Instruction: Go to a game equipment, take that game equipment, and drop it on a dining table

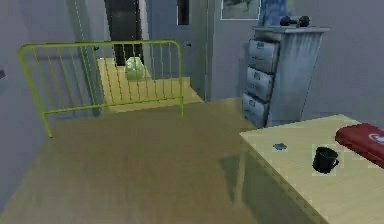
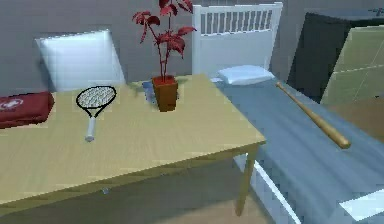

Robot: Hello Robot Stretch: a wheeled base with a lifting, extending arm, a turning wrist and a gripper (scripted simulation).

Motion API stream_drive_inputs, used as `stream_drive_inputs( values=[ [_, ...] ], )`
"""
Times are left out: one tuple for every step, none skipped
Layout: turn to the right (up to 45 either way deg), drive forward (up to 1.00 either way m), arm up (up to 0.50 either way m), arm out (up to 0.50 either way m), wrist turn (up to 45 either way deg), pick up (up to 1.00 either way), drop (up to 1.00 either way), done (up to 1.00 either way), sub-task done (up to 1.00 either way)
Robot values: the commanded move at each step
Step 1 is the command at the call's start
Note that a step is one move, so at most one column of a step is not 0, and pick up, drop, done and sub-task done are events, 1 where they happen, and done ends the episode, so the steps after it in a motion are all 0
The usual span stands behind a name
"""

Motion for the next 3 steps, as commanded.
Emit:
stream_drive_inputs(
  values=[
    [0.0,1.0,0.0,0.0,0.0,0.0,0.0,0.0,0.0],
    [-6.0,0.0,0.0,0.0,0.0,0.0,0.0,0.0,0.0],
    [0.0,0.2,0.0,0.0,0.0,0.0,0.0,0.0,0.0]
  ],
)
